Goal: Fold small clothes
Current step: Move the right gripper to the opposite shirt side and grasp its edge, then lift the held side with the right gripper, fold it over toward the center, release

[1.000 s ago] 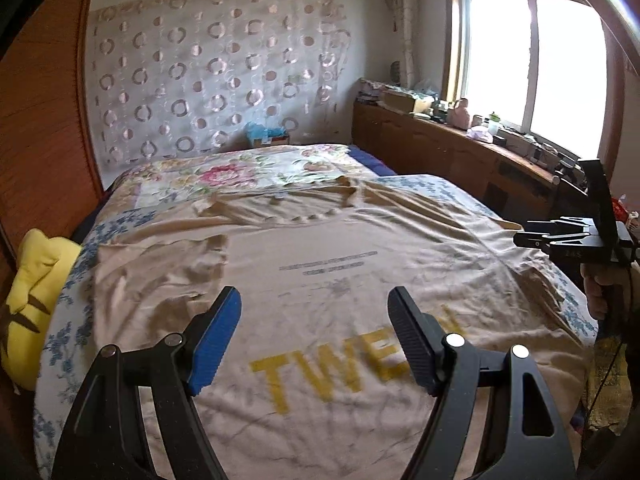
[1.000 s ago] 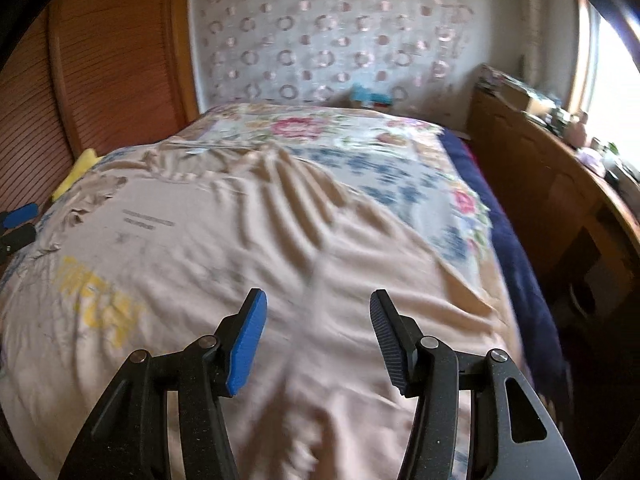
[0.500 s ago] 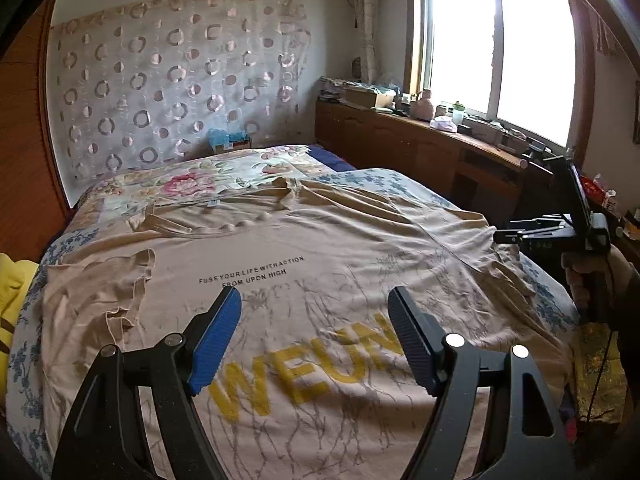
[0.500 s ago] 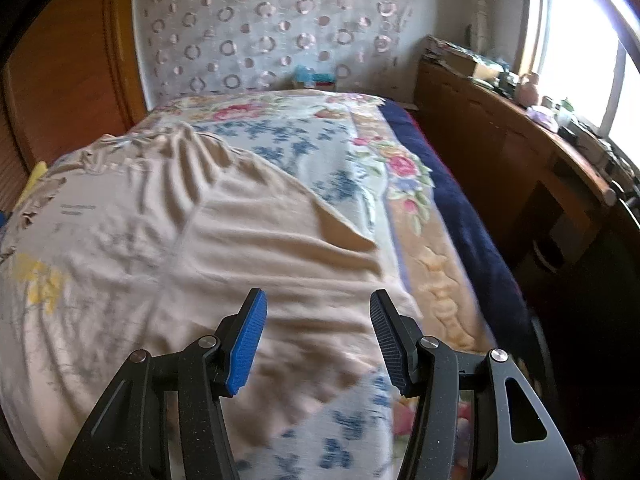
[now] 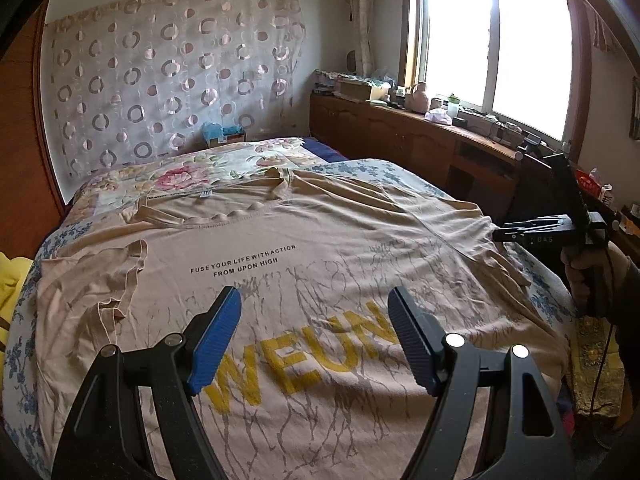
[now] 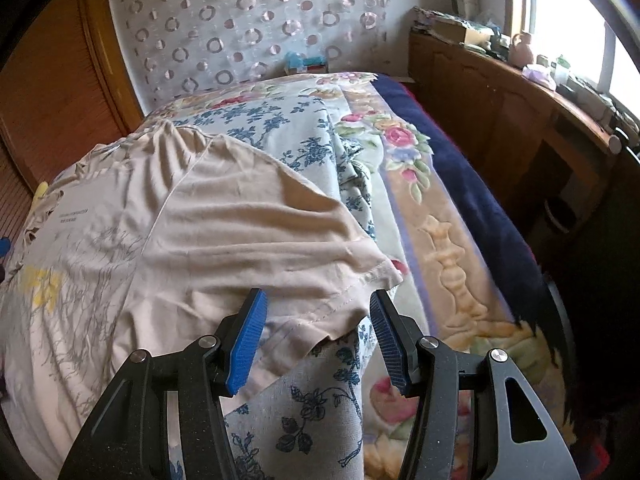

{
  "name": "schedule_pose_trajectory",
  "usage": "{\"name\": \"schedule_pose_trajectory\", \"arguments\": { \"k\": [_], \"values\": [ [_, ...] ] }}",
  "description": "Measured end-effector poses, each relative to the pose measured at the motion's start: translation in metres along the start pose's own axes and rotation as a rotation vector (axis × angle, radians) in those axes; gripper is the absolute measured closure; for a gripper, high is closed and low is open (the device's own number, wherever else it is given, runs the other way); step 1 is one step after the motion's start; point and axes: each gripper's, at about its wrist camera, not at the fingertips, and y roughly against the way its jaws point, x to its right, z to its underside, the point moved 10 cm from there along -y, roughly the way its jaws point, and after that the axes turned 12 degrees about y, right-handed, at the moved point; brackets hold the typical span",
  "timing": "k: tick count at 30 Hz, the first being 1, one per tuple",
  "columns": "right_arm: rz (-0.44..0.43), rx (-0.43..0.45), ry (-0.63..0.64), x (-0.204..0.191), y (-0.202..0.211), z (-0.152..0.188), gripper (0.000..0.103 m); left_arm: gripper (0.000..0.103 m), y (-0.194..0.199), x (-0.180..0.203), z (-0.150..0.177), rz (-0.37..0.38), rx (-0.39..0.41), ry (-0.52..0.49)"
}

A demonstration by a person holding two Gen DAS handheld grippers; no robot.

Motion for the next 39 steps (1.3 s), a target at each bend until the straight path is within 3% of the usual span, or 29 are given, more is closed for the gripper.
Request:
{"name": "schedule_pose_trajectory", "arguments": {
  "k": [2, 6, 8, 9, 14, 19, 28, 35, 39],
  "values": [
    [-0.007, 0.004, 0.022, -0.001, 0.001, -0.001, 0.066, 0.026, 0.000, 0.000, 0.000, -0.001, 0.001, 0.002],
    [0.044, -0.010, 0.081, -0.004, 0.004, 0.001, 0.078, 0.026, 0.006, -0.005, 0.005, -0.010, 0.005, 0.001],
    [0.073, -0.029, 0.120, -0.004, 0.004, 0.001, 0.095, 0.026, 0.011, -0.009, 0.007, -0.014, 0.008, -0.001],
    [0.076, -0.037, 0.135, -0.006, 0.002, -0.001, 0.096, 0.026, 0.013, -0.011, 0.007, -0.017, 0.009, 0.003],
    [0.079, -0.035, 0.164, -0.012, 0.003, -0.005, 0.099, 0.026, 0.021, -0.025, 0.004, -0.037, 0.026, 0.027],
    [0.050, 0.064, 0.149, -0.027, 0.026, -0.025, 0.100, 0.026, 0.025, -0.037, 0.002, -0.055, 0.039, 0.052],
    [-0.074, 0.225, 0.256, -0.109, 0.061, -0.091, 0.100, 0.026, 0.029, -0.048, 0.001, -0.064, 0.046, 0.073],
    [-0.218, 0.230, 0.361, -0.198, 0.046, -0.110, 0.100, 0.026, 0.031, -0.055, 0.000, -0.074, 0.050, 0.087],
    [-0.235, 0.195, 0.353, -0.214, 0.027, -0.110, 0.095, 0.026, 0.034, -0.058, 0.000, -0.075, 0.055, 0.093]
  ]
}}
